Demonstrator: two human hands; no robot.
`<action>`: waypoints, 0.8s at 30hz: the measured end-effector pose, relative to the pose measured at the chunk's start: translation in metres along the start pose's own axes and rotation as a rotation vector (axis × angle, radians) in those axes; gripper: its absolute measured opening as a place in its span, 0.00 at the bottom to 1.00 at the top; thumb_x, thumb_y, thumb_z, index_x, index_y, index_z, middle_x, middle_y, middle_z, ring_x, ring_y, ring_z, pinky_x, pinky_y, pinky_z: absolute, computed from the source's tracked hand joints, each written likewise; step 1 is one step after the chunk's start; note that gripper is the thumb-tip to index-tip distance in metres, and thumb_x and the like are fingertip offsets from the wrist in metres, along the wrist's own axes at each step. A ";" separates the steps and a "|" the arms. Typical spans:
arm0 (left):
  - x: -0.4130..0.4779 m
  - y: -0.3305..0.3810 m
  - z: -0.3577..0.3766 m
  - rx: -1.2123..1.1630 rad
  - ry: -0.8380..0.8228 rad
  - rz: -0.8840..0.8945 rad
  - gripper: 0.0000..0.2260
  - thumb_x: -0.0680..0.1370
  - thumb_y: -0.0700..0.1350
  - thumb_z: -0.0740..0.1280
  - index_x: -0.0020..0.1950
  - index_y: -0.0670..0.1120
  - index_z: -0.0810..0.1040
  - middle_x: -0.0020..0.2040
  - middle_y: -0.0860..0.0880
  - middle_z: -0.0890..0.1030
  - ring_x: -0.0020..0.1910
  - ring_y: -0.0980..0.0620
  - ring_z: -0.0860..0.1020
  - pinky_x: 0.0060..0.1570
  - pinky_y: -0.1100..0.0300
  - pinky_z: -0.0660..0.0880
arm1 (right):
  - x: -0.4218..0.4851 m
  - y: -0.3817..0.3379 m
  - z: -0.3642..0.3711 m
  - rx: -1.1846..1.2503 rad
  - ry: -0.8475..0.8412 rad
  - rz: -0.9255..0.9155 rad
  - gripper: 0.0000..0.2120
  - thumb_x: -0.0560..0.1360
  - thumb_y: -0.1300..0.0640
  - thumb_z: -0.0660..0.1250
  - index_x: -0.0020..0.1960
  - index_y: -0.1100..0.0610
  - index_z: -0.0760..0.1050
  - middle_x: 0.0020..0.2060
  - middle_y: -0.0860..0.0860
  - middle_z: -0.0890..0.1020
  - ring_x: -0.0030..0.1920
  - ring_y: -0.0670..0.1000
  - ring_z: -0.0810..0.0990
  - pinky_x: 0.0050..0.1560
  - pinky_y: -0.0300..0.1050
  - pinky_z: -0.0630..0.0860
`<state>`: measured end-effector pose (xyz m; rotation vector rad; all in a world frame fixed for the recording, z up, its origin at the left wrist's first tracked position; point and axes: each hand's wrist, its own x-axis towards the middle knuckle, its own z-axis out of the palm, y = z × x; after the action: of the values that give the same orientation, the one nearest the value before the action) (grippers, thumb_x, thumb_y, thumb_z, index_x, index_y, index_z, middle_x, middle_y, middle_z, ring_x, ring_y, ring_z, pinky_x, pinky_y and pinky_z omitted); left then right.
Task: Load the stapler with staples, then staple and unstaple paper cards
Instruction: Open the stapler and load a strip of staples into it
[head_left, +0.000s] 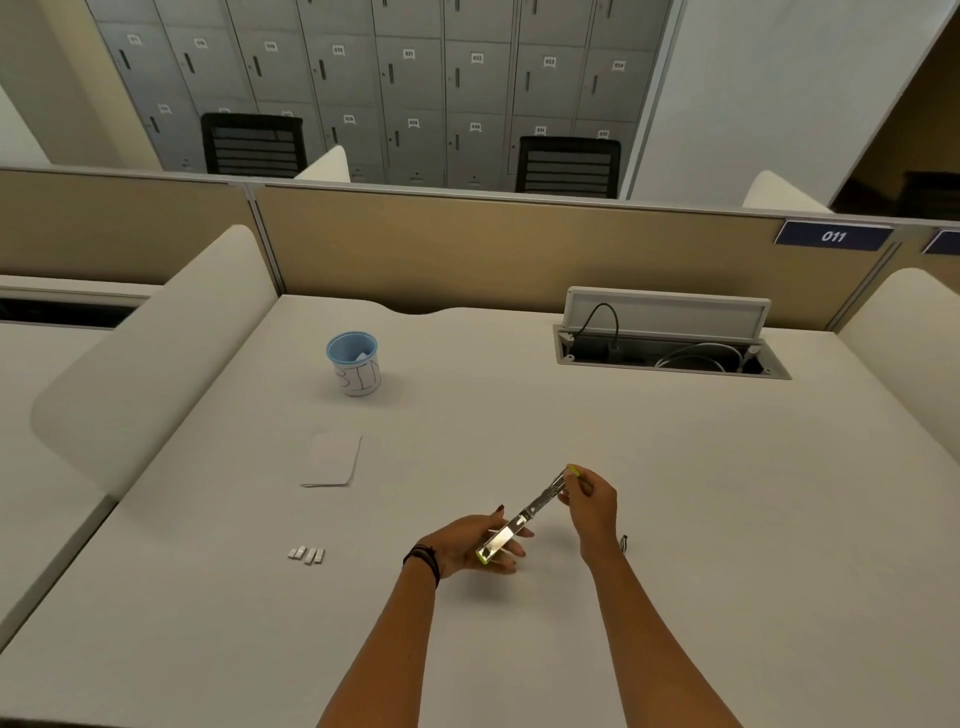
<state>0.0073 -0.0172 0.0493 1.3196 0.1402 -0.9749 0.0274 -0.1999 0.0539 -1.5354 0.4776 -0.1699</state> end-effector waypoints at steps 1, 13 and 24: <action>0.001 0.001 0.003 0.000 -0.001 0.010 0.21 0.82 0.54 0.53 0.58 0.43 0.79 0.38 0.49 0.82 0.32 0.55 0.78 0.48 0.56 0.80 | 0.000 0.000 0.001 0.005 0.013 0.008 0.10 0.76 0.64 0.64 0.55 0.66 0.78 0.38 0.53 0.80 0.39 0.50 0.77 0.46 0.44 0.79; 0.008 0.007 0.022 -0.062 0.023 0.099 0.18 0.82 0.55 0.52 0.53 0.47 0.77 0.30 0.54 0.70 0.25 0.58 0.63 0.31 0.65 0.67 | -0.013 -0.019 0.015 0.291 -0.134 0.131 0.06 0.76 0.63 0.64 0.52 0.62 0.77 0.41 0.57 0.83 0.41 0.52 0.84 0.44 0.45 0.82; 0.015 0.005 0.023 -0.144 0.100 0.160 0.16 0.81 0.56 0.52 0.44 0.48 0.72 0.28 0.55 0.67 0.22 0.59 0.60 0.23 0.68 0.58 | -0.011 -0.029 0.024 0.516 -0.246 0.220 0.08 0.77 0.69 0.60 0.53 0.62 0.75 0.46 0.57 0.82 0.43 0.49 0.84 0.43 0.40 0.82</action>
<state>0.0102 -0.0448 0.0504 1.2270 0.1752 -0.7499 0.0326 -0.1750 0.0833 -0.9744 0.3665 0.0649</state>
